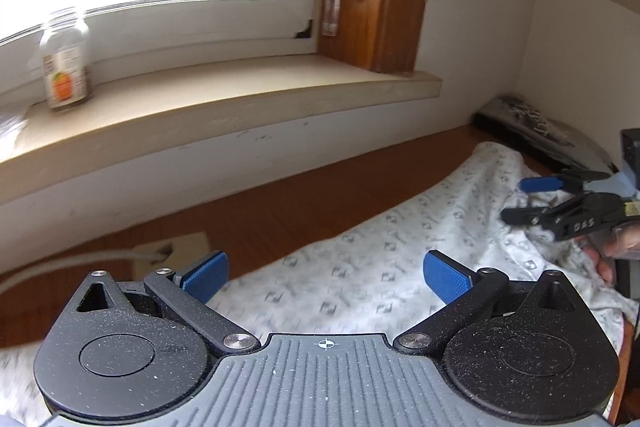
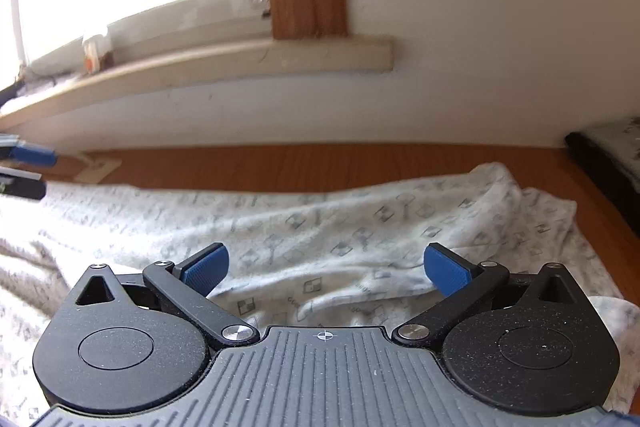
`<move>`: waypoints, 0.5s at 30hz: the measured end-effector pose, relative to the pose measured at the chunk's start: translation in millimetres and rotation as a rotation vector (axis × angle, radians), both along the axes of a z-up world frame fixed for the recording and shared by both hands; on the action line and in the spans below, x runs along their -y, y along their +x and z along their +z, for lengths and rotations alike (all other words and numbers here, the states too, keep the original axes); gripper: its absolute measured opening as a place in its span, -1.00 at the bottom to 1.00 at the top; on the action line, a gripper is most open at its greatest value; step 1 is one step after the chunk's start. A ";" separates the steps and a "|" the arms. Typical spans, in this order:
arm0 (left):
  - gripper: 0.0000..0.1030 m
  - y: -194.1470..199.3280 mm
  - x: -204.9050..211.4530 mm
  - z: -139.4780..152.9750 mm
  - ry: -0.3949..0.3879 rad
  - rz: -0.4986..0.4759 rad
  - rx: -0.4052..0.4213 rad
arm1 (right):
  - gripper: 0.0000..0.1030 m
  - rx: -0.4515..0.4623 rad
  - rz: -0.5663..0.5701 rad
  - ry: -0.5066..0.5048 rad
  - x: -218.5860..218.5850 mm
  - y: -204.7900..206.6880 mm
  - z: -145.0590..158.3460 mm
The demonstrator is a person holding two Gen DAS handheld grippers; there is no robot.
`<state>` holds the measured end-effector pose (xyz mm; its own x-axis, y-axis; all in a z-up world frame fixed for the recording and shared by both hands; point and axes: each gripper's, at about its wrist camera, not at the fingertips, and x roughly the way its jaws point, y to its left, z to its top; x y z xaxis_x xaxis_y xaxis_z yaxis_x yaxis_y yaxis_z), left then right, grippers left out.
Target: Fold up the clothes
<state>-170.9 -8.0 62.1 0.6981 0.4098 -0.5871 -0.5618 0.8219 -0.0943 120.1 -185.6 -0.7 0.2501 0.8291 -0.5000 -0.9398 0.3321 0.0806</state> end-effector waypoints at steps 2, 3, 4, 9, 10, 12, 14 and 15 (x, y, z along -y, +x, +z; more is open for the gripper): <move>1.00 -14.1 3.9 2.6 -0.020 0.043 -0.009 | 1.00 0.006 -0.002 0.067 11.7 0.0 5.1; 1.00 -23.9 6.5 4.6 -0.017 0.056 -0.004 | 1.00 0.019 0.004 0.097 18.8 -1.3 9.0; 1.00 -35.5 8.8 6.4 -0.004 0.066 0.003 | 1.00 0.039 0.005 0.118 26.3 -3.5 13.2; 1.00 -90.1 18.2 4.1 0.041 0.130 0.021 | 1.00 0.104 -0.009 0.210 63.0 -13.2 32.5; 1.00 -98.2 18.1 1.9 0.032 0.134 0.025 | 1.00 0.099 -0.024 0.223 69.8 -14.8 35.2; 1.00 -110.6 17.8 -1.2 0.040 0.123 0.016 | 1.00 0.089 -0.079 0.273 84.5 -20.2 38.4; 1.00 -121.4 16.7 -3.8 0.052 0.111 0.005 | 1.00 0.079 -0.156 0.336 97.7 -28.2 38.5; 1.00 -126.1 15.0 -5.3 0.049 0.117 0.006 | 1.00 0.067 -0.176 0.353 101.0 -32.0 37.4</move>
